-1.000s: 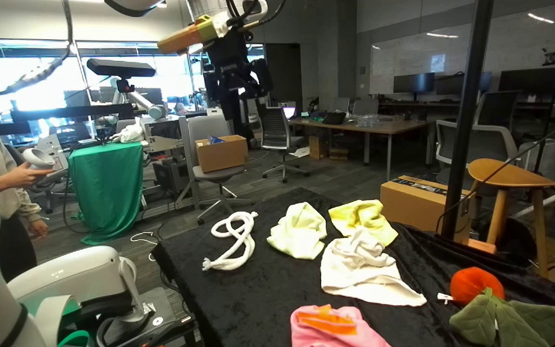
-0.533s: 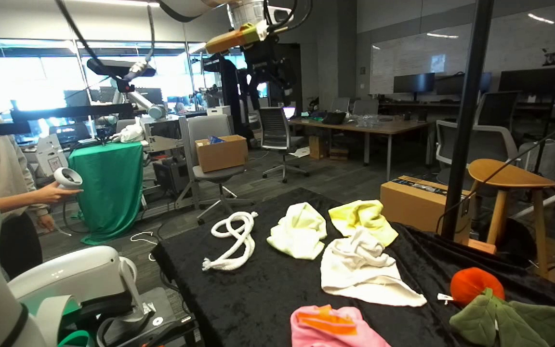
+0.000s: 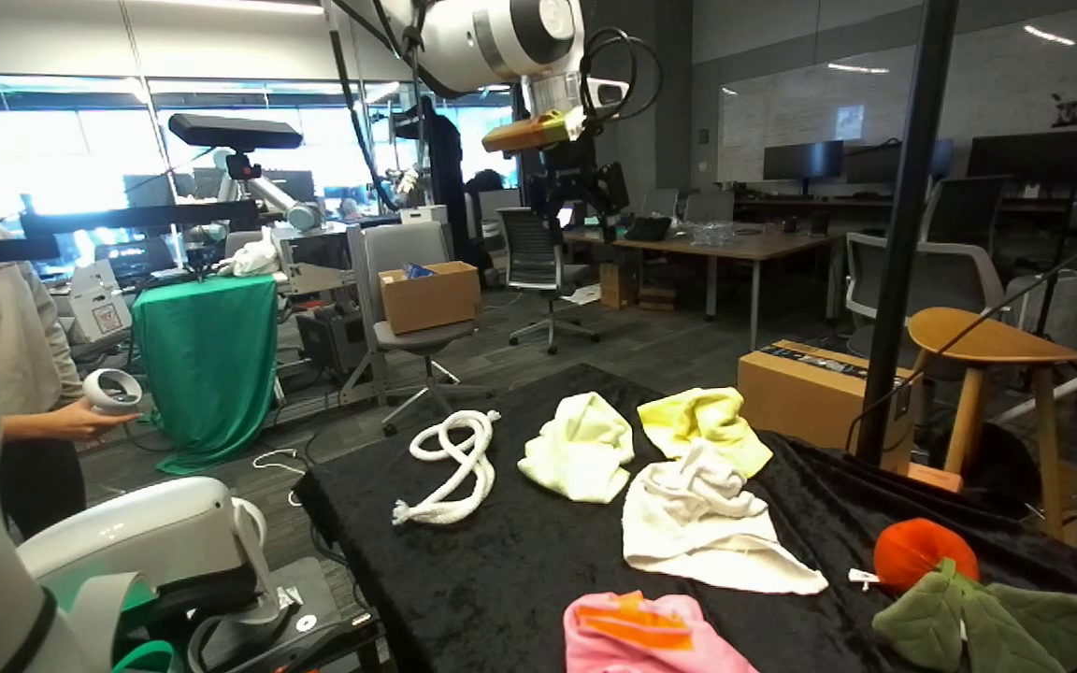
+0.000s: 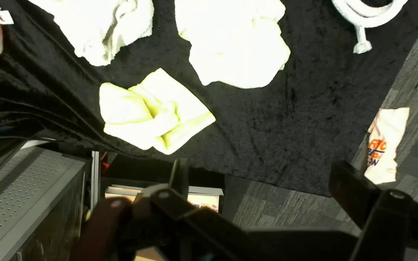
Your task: Move the green towel, the beetroot plushy, the pink shirt and the rope to the middle of the table
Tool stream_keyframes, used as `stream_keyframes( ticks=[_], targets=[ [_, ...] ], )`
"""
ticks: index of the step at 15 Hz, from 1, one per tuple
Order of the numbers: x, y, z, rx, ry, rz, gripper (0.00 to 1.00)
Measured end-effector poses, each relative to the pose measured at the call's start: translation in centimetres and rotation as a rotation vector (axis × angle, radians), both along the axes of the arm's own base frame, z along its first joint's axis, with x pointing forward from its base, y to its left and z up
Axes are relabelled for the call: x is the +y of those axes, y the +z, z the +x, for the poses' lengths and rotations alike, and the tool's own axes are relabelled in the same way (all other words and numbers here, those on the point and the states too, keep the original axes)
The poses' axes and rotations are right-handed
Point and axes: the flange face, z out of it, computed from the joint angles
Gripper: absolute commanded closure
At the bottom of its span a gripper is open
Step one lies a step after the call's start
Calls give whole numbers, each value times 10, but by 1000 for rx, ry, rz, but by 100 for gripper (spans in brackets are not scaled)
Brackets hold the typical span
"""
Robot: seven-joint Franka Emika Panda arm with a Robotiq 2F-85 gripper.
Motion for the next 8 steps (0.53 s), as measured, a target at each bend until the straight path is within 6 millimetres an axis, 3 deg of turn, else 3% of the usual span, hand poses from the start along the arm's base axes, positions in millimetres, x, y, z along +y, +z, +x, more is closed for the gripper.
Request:
stream_keyframes(
  ticks=[8],
  targets=[
    [-23,-54,34,53,-79,3,0]
  ],
)
